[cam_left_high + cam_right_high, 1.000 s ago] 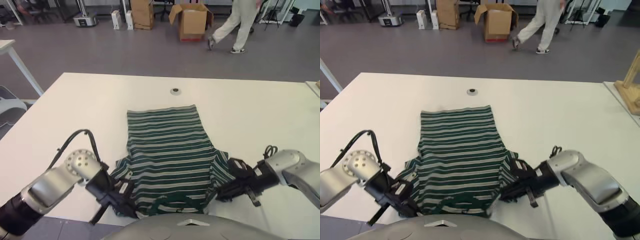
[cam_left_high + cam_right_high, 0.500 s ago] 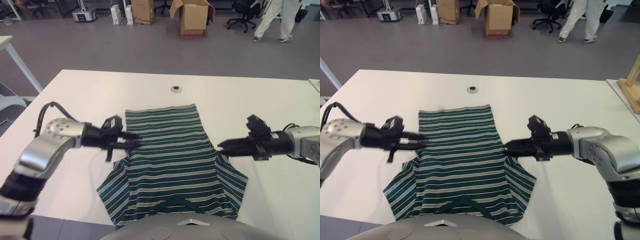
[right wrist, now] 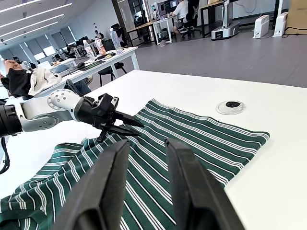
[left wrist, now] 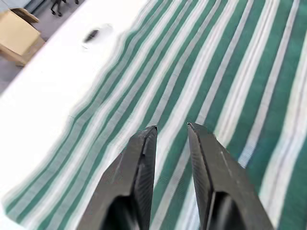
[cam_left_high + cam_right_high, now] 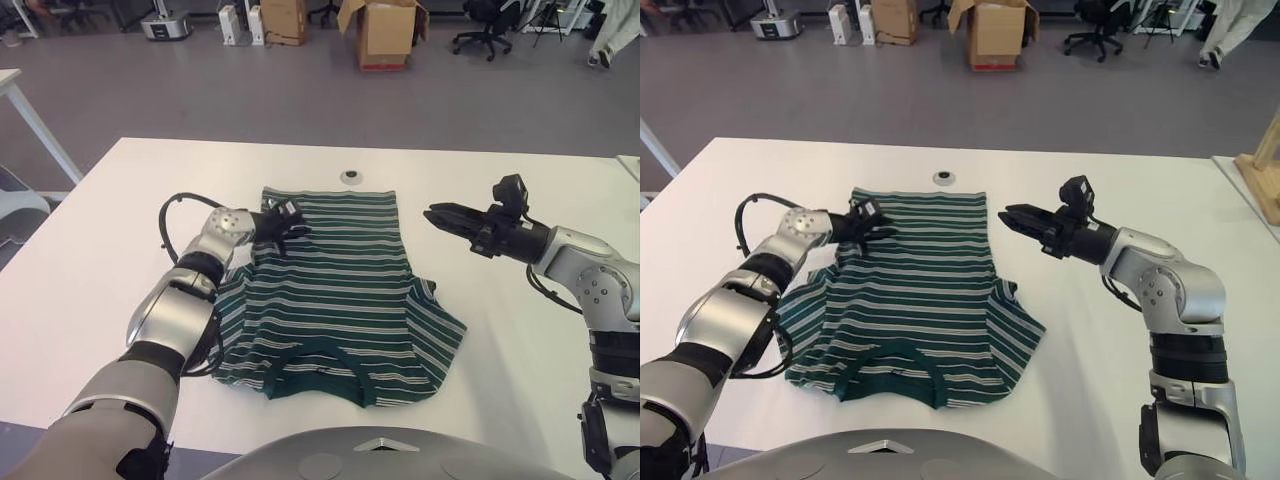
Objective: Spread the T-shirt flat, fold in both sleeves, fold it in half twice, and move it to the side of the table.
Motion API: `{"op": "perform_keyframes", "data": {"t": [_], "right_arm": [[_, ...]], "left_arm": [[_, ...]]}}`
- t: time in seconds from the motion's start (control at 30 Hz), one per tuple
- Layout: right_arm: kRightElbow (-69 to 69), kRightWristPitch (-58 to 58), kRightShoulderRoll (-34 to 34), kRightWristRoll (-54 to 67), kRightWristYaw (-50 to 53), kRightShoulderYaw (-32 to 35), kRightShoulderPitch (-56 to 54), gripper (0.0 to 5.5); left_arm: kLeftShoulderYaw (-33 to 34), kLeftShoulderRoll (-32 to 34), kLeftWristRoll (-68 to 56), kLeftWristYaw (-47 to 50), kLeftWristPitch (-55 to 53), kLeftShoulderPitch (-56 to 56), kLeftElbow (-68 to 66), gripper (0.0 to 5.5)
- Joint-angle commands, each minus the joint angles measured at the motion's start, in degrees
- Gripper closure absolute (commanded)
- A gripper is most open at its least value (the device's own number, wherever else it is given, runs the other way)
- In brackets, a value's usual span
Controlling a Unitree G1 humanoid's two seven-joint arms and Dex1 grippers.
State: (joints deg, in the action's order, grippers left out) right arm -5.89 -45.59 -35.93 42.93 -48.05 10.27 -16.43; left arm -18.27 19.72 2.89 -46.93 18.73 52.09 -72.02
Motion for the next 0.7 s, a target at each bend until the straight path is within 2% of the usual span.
{"op": "perform_keyframes", "data": {"t": [0.03,0.1,0.17,0.3,0.4,0.5,0.57,0.63,0.7], "right_arm": [[-2.7,-0.59,2.19,1.62,2.58,1.4,0.33,4.1],[-5.41,-0.78,3.7,2.29,4.5,2.17,2.63,4.1],[-7.66,-0.59,5.38,3.16,6.39,3.01,5.57,4.1],[-10.66,0.2,7.38,3.69,9.26,4.99,10.12,4.1],[-12.51,0.8,8.36,3.96,11.29,7.1,13.25,4.08],[-13.41,1.3,8.51,4.34,12.0,7.22,14.97,4.08],[-14.46,2.1,9.18,4.24,12.73,7.61,17.23,4.08],[-14.78,2.48,9.38,4.26,13.13,7.55,17.89,4.08],[-14.97,2.56,9.13,4.52,13.35,7.85,17.82,4.08]], "left_arm": [[10.2,3.49,-6.52,-2.96,0.12,3.0,0.18,4.33],[14.96,6.18,-10.68,-7.41,-2.58,0.25,4.33,4.33],[18.79,13.56,-15.55,-15.83,-9.91,-8.53,15.69,4.33],[20.29,24.07,-16.63,-21.96,-19.36,-21.36,32.93,4.33],[22.7,31.99,-24.03,-31.72,-34.6,-34.25,47.41,3.82],[24.38,35.4,-27.55,-33.39,-44.13,-41.73,56.05,3.22],[22.7,36.66,-25.18,-33.24,-44.5,-44.58,57.42,2.88],[22.05,36.51,-24.34,-32.69,-43.9,-45.93,58.31,2.88],[20.71,35.75,-19.62,-30.46,-35.61,-48.86,56.38,2.88]]}}
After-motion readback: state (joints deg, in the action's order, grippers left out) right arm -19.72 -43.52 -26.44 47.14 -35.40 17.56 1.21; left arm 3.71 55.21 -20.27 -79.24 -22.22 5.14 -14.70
